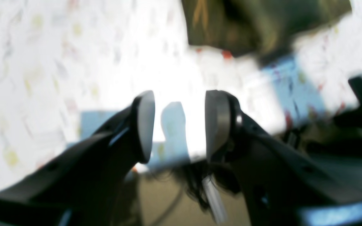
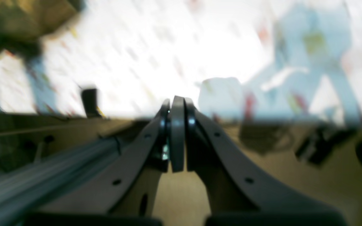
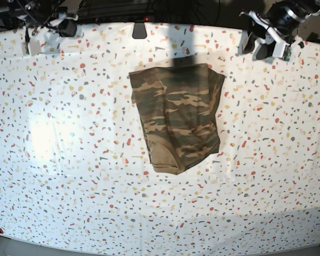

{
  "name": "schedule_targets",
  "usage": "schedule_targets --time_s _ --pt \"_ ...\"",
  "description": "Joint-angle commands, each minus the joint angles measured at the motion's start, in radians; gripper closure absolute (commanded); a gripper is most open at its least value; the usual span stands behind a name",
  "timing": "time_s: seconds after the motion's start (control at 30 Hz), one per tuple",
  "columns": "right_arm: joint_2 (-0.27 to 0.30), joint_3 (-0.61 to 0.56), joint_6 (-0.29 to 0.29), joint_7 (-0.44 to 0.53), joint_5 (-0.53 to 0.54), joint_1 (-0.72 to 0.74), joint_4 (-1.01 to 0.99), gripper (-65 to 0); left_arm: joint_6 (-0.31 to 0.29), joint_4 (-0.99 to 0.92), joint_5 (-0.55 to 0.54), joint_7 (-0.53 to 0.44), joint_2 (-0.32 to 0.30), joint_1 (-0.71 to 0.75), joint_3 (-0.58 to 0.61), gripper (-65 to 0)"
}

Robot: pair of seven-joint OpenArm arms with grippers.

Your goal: Fold the T-shirt properly

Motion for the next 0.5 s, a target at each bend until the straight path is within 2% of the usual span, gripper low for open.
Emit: schedule_targets --time_s 0.0,0.1,0.27,0.37,0.47 --pt "0.006 0.024 0.004 0.009 0.028 -0.035 0.018 0.0 -0.019 0.019 -0.015 -0.021 -0.005 0.048 -0.020 -24.9" --pt "0.006 0.065 0.004 0.009 0.085 -0.126 0.018 0.0 -0.050 0.018 -0.015 -0.050 -0.005 0.172 -0.066 -24.9" --pt "-0.005 0.067 0.004 0.008 0.079 -0.251 0.010 0.0 -0.050 0.014 0.015 -0.116 -0.005 0.323 -0.098 -24.9" --pt "-0.037 0.066 0.004 0.005 0.071 -0.280 -0.013 0.0 -0.058 -0.023 0.060 -0.122 -0.002 0.336 -0.096 -24.9" --pt "-0.075 0.057 0.004 0.006 -0.014 -0.278 -0.062 0.0 -0.101 -0.112 0.082 -0.124 0.000 0.304 -0.096 -24.9"
